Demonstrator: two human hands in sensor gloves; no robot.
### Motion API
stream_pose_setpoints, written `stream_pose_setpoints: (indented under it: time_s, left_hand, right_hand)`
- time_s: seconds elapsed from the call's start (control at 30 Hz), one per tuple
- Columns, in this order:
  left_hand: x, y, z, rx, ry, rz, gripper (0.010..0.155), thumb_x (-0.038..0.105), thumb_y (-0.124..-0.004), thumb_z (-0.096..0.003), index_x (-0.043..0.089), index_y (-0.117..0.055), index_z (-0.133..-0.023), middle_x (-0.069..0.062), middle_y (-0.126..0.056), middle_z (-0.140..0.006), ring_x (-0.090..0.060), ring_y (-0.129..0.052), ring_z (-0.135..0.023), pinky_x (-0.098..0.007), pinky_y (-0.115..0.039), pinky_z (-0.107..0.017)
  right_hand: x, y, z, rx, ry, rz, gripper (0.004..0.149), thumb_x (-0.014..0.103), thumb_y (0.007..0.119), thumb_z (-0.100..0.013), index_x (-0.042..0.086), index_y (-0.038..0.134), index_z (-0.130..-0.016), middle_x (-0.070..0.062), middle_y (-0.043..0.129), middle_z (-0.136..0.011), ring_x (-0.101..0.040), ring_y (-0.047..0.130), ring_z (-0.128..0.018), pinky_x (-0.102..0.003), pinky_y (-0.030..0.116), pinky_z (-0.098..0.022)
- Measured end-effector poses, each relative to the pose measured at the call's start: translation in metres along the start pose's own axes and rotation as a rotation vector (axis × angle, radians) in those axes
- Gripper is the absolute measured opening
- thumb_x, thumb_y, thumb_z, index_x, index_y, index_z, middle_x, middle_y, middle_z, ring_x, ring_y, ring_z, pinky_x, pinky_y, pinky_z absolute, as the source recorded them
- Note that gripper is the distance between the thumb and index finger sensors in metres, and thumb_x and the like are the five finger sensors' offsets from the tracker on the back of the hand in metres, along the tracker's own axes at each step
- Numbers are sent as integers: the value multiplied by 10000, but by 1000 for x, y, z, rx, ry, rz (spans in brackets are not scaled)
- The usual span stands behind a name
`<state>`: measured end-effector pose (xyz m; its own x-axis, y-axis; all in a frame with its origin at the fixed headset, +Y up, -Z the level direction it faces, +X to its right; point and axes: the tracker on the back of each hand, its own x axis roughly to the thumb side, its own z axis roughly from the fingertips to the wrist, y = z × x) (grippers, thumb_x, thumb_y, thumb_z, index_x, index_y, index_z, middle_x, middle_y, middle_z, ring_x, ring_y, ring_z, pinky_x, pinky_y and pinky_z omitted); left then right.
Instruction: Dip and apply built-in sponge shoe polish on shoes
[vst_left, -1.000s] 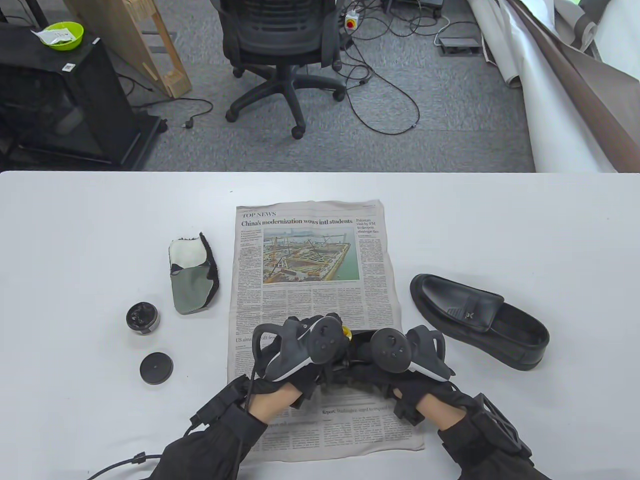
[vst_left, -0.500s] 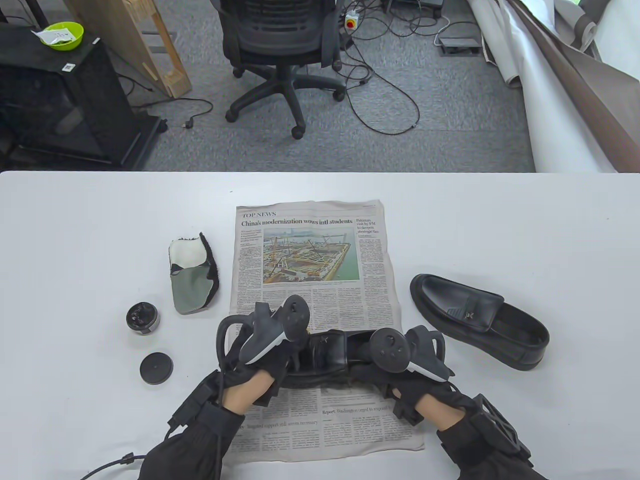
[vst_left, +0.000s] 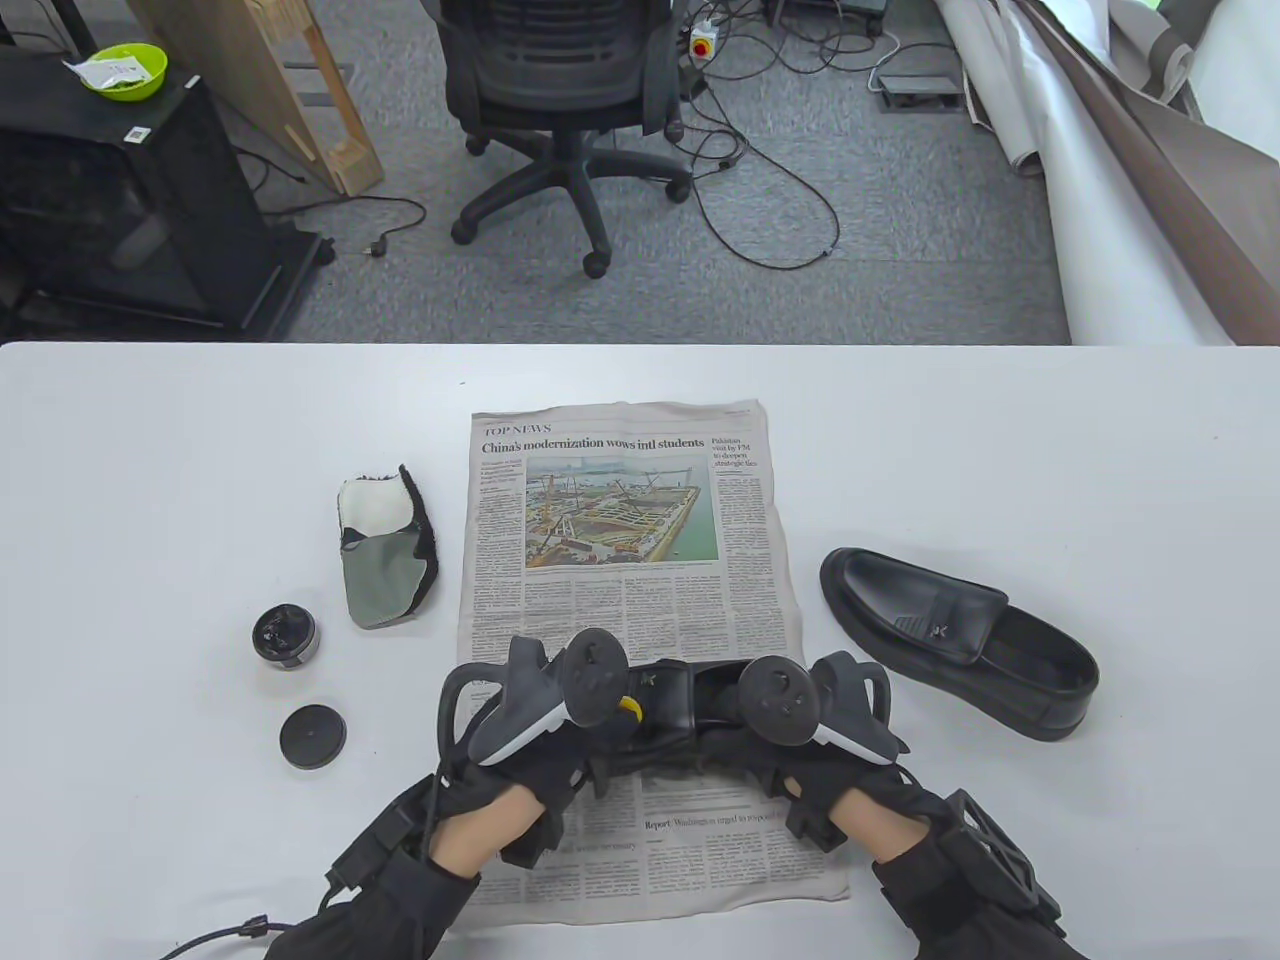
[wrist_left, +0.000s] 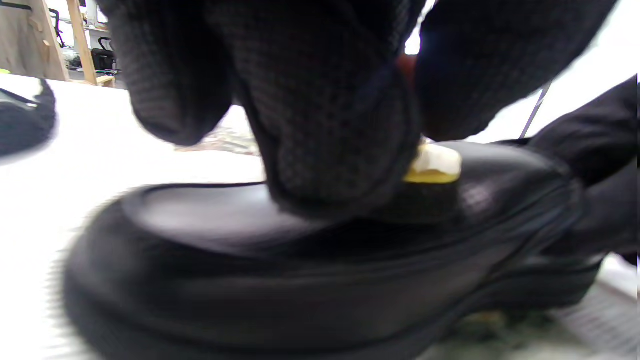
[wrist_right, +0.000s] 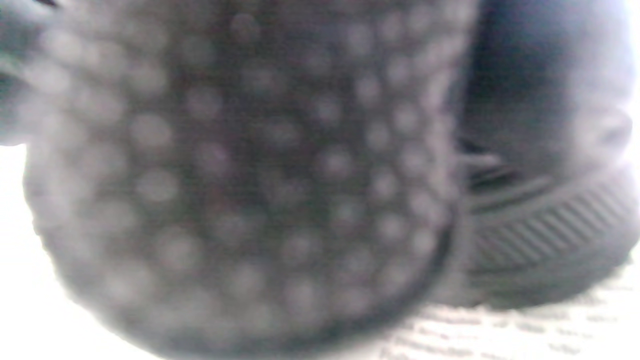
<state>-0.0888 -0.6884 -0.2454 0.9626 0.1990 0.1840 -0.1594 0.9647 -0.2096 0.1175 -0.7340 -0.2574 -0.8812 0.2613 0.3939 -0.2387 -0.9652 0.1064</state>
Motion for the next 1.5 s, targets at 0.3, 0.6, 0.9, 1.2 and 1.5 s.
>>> stream_pose_setpoints:
  time_s: [0.3,0.6,0.9,1.2,1.5]
  left_hand:
    - [11,-7,-16,77,81,-66,472,510,-928,-406,179,-889,-740,-60,-1058,-491,-27,-1069,-192,-378,-924,-446]
    - [-20,-5,-13,2,160,-148,465,499,-940,-404,166,-897,-725,-80,-1051,-468,-40,-1053,-178,-388,-918,-451]
    - [-44,6,-3,-59,195,-145,457,494,-927,-423,177,-890,-751,-81,-1049,-511,-52,-1068,-217,-395,-905,-475]
    - [-134,57,17,119,429,-92,452,502,-925,-430,206,-886,-769,-68,-1053,-546,-53,-1079,-252,-397,-900,-488]
    - [-198,49,17,-113,630,-176,454,482,-969,-401,240,-902,-779,-61,-1087,-615,-57,-1140,-330,-397,-914,-483]
  right_hand:
    - [0,0,0,1,-2,-1,450,543,924,-287,227,1000,-598,-4,1062,-438,54,1088,38,-240,987,-149]
    - [0,0,0,2,4,-1,450,542,923,-288,226,1000,-598,-5,1062,-437,54,1088,38,-240,987,-149]
    - [0,0,0,2,13,0,447,542,922,-290,228,999,-598,-4,1062,-438,55,1089,36,-240,987,-152]
    - [1,0,0,2,8,3,449,540,921,-290,226,998,-601,-5,1062,-441,52,1090,35,-242,988,-152]
    - [0,0,0,6,6,1,449,540,922,-290,226,999,-602,-5,1062,-441,53,1090,35,-243,988,-151]
